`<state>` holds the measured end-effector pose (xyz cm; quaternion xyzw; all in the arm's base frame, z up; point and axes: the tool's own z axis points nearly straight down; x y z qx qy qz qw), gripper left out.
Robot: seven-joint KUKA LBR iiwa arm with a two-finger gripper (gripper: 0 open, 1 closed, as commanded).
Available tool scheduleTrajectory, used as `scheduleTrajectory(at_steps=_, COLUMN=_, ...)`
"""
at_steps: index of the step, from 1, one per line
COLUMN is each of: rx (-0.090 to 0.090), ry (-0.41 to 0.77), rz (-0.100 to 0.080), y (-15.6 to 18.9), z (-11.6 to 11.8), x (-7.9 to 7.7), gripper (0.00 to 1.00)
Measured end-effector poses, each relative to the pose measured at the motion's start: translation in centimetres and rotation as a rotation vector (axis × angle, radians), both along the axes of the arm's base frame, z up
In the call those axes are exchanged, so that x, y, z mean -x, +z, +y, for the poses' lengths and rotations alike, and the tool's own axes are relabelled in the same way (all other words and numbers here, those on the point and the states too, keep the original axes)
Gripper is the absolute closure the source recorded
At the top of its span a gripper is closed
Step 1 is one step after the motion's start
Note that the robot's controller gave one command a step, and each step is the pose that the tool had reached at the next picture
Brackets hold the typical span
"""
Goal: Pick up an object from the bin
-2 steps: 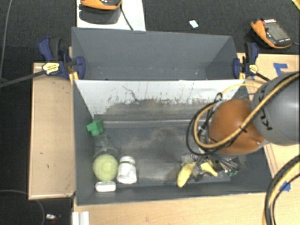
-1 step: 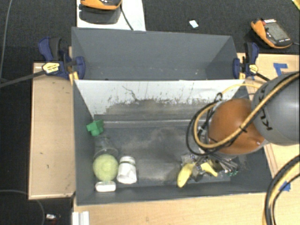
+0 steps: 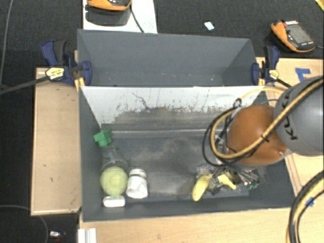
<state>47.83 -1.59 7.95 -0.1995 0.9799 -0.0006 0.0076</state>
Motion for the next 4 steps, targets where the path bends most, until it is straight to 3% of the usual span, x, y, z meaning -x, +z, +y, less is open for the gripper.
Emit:
scheduleTrajectory(at_steps=2, rx=-0.001, ry=-0.003, rz=-0.005, y=2.5, z=0.0, x=-0.1, gripper=1.0)
scheduleTrajectory(at_steps=4, rx=-0.002, ry=-0.008, rz=-0.003, y=7.5, z=0.1, x=0.0, gripper=1.0)
